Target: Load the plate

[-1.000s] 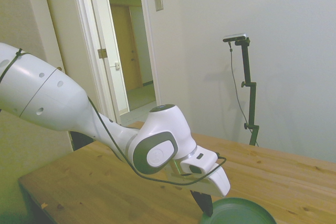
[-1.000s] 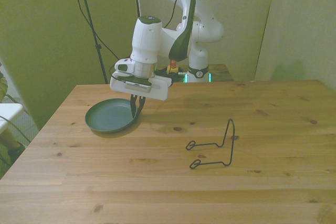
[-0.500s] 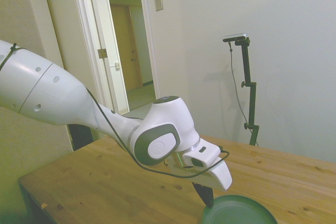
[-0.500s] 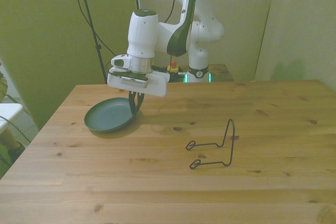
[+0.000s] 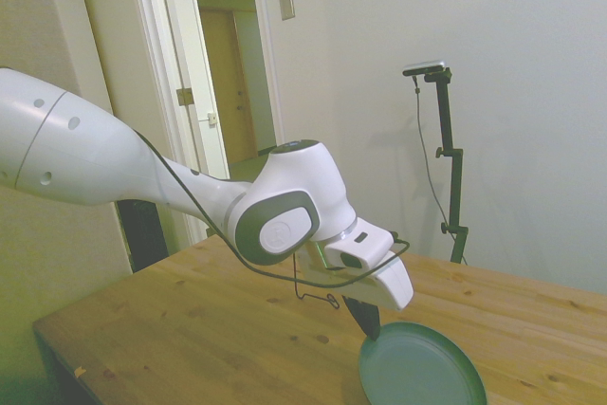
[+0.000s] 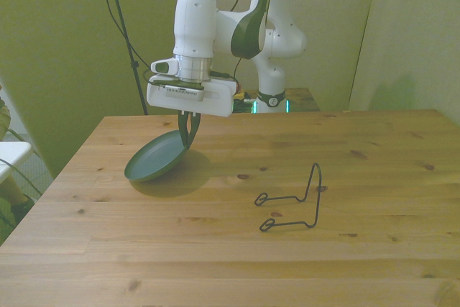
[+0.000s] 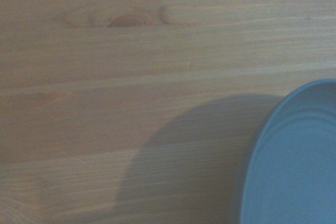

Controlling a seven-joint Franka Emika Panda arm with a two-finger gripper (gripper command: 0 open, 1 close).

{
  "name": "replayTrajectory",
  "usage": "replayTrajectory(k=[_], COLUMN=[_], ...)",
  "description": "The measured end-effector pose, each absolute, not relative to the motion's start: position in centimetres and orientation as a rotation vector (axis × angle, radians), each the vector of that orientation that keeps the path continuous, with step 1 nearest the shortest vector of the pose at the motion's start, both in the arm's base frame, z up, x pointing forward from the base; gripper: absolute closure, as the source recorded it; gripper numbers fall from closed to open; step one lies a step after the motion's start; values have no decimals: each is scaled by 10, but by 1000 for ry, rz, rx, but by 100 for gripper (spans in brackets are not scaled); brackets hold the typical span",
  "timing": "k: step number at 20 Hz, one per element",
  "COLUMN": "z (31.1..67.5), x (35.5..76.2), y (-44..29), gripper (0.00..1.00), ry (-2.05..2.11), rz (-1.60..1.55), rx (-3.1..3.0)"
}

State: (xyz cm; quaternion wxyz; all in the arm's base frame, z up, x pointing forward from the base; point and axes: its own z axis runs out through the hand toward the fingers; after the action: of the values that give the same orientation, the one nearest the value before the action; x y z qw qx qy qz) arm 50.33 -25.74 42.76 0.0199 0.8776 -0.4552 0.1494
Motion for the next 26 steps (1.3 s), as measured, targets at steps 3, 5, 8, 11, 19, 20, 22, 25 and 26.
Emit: replayTrajectory(k=[3,5,8,11,19,20,22,25,26], z=[441,448,463,487,512,512,512,518,520], x=[506,508,510,511,509,509,510,516,518], y=[-253,-251,-246,-239,-233,-233,-230,-222,-220], gripper=[100,100,100,100,100,100,100,100,100], ry=[-1416,-1427,-1457,-1481,-1468,-1470,-1486,-1509,-1518], rz=[478,483,493,518,542,542,550,585,595], rx=[2740,2756,2801,2856,2934,2936,2958,3019,3036])
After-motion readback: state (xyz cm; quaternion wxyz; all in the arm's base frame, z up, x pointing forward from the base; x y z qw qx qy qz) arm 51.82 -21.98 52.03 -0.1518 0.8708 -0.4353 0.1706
